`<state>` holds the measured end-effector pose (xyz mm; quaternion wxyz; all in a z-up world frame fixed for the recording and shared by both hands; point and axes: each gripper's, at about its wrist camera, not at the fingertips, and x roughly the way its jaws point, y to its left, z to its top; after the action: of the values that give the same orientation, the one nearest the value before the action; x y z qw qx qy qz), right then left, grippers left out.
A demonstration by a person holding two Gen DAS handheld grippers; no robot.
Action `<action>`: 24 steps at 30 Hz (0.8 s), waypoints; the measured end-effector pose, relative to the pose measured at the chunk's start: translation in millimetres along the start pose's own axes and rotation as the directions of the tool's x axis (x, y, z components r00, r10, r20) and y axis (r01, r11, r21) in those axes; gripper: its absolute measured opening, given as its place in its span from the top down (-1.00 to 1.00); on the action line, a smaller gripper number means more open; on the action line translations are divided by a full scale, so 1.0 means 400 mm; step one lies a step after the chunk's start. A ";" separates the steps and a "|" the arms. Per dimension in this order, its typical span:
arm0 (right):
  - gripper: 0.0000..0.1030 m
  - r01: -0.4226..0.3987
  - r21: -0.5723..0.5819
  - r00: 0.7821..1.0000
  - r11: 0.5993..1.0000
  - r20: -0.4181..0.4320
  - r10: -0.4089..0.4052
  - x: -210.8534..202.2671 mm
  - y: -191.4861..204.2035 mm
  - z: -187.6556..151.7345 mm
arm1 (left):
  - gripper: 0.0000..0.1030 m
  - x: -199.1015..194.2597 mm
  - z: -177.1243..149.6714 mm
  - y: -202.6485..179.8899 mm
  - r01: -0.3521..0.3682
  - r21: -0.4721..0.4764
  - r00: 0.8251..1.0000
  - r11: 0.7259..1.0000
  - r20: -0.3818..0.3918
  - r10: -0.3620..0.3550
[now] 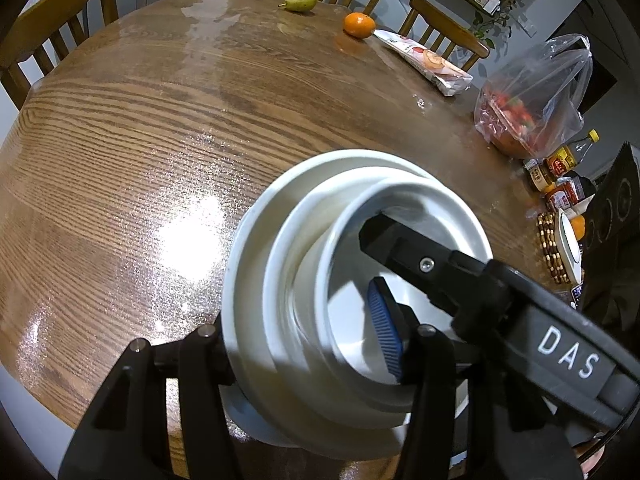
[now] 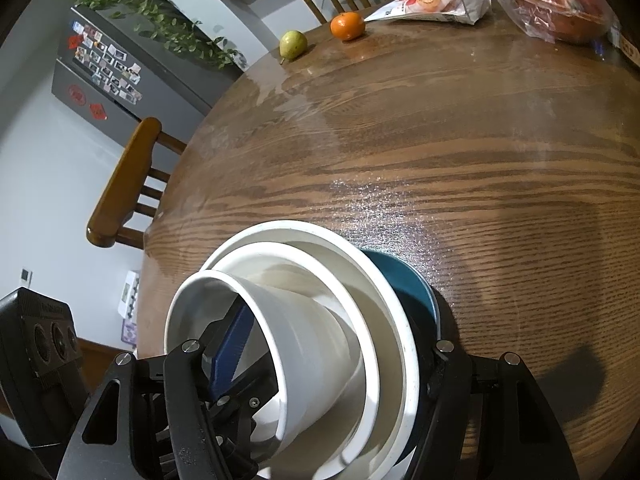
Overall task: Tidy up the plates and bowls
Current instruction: 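Carry the stack with both grippers across the table, then lower the stack flat onto the table with both grippers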
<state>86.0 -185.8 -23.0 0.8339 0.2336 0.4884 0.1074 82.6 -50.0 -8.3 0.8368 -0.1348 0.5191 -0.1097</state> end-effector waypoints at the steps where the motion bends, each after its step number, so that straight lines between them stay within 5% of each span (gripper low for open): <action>1: -0.31 0.000 0.001 1.000 1.000 0.001 0.000 -0.001 0.000 0.000 | -0.01 0.000 0.000 -0.001 -0.002 0.001 1.000 1.000 0.000 0.002; 24: -0.31 0.083 -0.069 0.991 0.994 0.107 -0.075 -0.043 0.012 -0.017 | -0.13 -0.011 -0.006 -0.014 -0.023 0.063 1.000 0.998 0.021 0.021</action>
<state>71.8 -186.6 -10.2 0.8698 0.1885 0.4490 0.0798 78.1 -53.9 -3.7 0.8472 -0.1037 0.5081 -0.1153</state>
